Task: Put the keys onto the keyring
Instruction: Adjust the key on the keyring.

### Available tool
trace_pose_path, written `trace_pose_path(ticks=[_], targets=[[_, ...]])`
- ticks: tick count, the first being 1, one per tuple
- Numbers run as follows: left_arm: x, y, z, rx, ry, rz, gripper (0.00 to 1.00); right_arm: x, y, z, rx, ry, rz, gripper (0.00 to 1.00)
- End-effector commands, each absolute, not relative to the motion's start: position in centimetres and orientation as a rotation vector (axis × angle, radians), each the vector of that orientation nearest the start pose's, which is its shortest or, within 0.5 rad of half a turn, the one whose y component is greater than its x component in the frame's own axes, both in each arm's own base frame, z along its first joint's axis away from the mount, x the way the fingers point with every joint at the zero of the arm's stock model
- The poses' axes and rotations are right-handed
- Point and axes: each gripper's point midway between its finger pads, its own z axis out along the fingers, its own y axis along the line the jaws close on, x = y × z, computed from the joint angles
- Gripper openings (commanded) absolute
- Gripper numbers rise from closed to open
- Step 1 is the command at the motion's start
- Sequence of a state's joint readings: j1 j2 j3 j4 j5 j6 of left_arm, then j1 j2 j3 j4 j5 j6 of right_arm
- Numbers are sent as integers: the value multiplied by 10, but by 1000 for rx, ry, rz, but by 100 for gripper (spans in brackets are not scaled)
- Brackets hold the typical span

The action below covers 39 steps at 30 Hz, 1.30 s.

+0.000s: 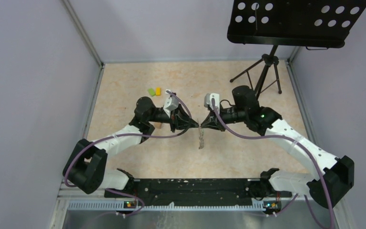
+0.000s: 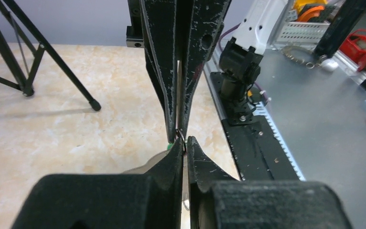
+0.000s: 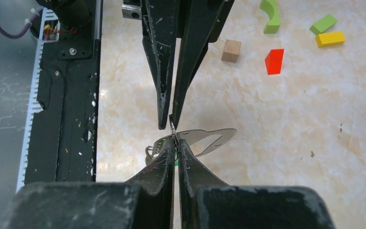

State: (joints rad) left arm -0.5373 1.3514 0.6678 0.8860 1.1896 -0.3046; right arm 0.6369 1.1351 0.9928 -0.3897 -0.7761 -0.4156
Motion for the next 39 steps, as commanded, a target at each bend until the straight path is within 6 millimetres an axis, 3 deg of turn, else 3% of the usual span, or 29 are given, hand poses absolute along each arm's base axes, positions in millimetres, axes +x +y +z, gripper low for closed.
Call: trace_pose_path(ticks=[1,10,24,39], targets=[[199,-308,261,1285,1081,-1344,10,196,285,240,-1499,1520,850,0],[197,-308,262,1306,1054,-1325,12,196,289,237,-1516,1531,799,0],[199,-313,251,1373,1021,-1280,37,204,290,235,-1483,1567,776,0],[204,-327,232,1363,1128,-1292,35,205,290,236,-1470,1571,774,0]])
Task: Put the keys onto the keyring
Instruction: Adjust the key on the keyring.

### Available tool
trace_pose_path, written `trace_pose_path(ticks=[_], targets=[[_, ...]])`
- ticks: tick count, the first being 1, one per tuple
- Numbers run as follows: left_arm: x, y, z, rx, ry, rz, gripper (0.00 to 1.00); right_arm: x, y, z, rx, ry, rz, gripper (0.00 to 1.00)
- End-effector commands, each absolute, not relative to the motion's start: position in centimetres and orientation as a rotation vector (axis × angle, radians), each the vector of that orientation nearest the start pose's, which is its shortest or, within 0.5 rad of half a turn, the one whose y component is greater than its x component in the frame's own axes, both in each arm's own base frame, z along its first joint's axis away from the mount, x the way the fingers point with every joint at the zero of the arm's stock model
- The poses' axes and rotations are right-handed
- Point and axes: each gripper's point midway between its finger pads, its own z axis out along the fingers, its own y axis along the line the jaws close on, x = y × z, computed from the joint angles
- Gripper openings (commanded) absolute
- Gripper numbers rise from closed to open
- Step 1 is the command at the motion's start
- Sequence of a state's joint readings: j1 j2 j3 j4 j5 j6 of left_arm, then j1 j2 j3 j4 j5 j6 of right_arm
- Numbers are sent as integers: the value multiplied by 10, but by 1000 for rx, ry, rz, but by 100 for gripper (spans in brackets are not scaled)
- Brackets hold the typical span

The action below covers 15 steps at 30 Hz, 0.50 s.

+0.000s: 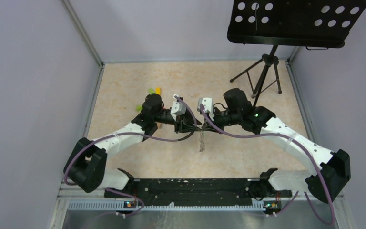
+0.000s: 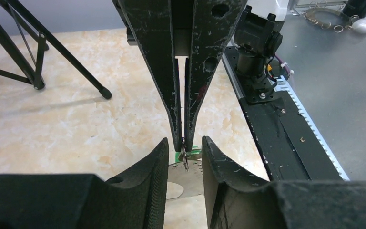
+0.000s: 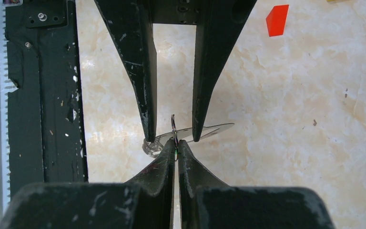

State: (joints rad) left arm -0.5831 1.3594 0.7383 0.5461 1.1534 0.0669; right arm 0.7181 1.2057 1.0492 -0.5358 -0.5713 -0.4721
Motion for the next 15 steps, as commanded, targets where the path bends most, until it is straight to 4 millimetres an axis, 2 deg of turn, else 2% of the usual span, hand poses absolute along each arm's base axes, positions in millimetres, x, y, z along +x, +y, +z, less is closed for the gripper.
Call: trace_pose_path(ticks=[1,15], targets=[[204,-327,231,1361,1132,-1291,34,205,290,236,-1469,1572,774,0],[202,-327,230,1365,1141,-1300,18,205,289,235,-1468,1571,771,0]])
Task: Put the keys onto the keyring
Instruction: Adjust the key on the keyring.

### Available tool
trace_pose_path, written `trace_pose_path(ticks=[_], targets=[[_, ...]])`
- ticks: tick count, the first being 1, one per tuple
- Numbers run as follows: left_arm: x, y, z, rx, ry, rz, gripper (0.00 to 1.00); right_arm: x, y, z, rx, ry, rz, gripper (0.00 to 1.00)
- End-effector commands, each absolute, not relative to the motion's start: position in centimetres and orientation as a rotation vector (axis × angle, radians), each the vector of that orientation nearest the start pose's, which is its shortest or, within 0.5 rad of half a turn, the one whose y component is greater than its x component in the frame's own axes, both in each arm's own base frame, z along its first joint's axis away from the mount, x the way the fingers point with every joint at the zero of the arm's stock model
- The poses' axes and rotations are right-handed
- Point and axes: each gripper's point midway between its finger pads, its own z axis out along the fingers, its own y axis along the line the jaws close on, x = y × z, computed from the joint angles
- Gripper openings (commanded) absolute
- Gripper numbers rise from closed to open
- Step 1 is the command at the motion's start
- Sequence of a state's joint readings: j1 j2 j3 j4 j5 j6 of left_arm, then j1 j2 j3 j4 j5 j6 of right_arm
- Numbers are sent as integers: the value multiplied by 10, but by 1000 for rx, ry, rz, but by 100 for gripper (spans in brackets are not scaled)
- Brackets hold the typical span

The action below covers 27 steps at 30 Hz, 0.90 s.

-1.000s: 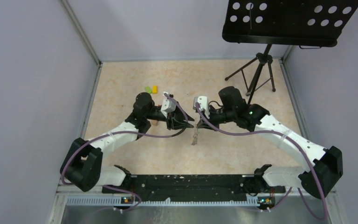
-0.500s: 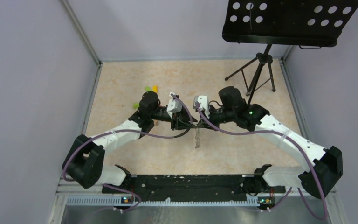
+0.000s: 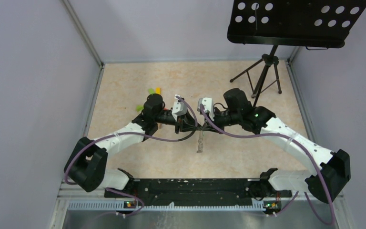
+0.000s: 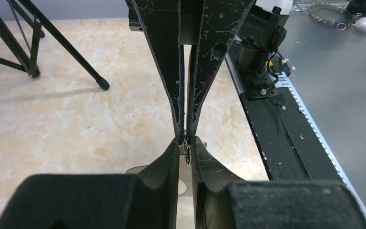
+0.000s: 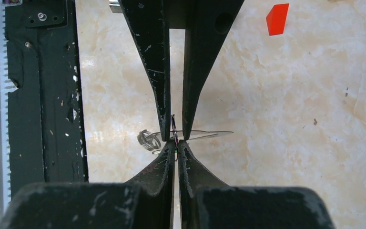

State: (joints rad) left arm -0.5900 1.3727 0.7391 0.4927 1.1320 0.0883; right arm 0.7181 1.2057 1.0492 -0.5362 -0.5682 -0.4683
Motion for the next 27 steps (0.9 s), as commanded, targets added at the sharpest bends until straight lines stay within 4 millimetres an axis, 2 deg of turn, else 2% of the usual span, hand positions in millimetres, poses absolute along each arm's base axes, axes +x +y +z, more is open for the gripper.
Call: trace_pose_path(ticks=[1,8,12,20,27], targets=[[203,-327,231,1364,1140,-1298,17,205,288,235,-1467,1571,769,0],[201,-327,232,1363,1132,-1305,11,204,288,235,-1469,1571,771,0],[199,-326,233,1362,1129,-1316,0,204,289,234,-1471,1571,773,0],[193,-324,245,1355,1123,-1357,0,204,288,233,-1459,1569,770,0],[193,-322,256,1297,1162,-1395,0,203,284,235,-1432,1547,763,15]])
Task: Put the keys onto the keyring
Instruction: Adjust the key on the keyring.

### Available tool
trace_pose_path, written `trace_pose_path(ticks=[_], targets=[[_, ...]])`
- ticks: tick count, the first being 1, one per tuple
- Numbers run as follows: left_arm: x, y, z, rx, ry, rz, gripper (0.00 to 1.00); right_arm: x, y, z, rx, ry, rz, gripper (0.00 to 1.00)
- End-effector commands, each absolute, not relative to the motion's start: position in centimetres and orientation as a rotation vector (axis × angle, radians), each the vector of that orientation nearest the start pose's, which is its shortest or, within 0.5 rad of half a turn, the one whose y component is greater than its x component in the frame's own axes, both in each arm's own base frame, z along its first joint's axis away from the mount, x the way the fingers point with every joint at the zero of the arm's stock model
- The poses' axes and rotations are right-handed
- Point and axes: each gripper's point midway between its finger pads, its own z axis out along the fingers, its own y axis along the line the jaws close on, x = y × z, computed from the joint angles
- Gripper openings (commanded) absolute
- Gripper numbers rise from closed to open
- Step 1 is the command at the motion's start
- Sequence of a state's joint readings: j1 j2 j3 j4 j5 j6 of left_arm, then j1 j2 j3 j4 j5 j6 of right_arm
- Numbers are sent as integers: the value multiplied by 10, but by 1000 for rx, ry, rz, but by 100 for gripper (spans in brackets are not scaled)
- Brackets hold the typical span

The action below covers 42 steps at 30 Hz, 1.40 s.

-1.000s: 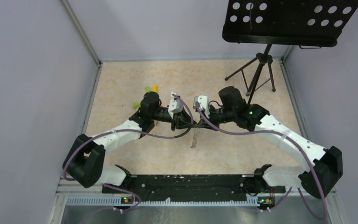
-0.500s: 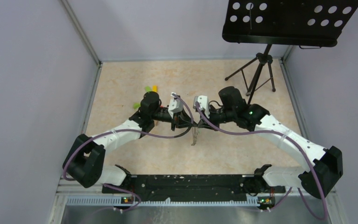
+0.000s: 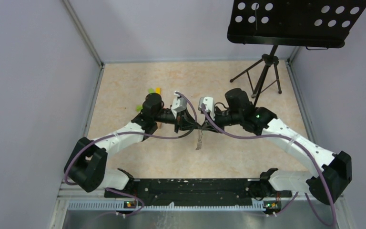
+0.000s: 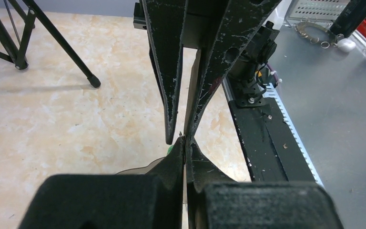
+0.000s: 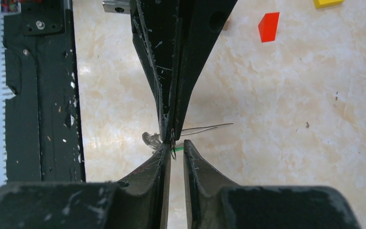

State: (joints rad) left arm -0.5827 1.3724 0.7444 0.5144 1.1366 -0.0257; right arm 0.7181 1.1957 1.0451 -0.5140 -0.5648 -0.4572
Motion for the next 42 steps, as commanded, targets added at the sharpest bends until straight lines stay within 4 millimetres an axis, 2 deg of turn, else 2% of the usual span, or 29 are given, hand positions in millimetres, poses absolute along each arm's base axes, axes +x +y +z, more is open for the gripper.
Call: trace_pose_path(ticks=[1,10,14,20,27,33,42], targets=[[192,-322,258,1295,1155,-1400,0,203,283,235,-1428,1544,767,17],[188,-319,270,1264,1130,-1423,0,195,273,245,-1394,1480,837,38],[185,-318,274,1253,1118,-1449,0,194,267,256,-1350,1434,850,42],[181,-317,281,1207,1076,-1500,0,185,266,273,-1316,1341,920,41],[180,-318,282,1183,1072,-1526,0,182,270,269,-1322,1339,962,37],[178,-316,283,1181,1065,-1527,0,185,271,263,-1326,1356,968,28],[179,-316,281,1170,1068,-1526,0,183,276,265,-1328,1354,1017,28]])
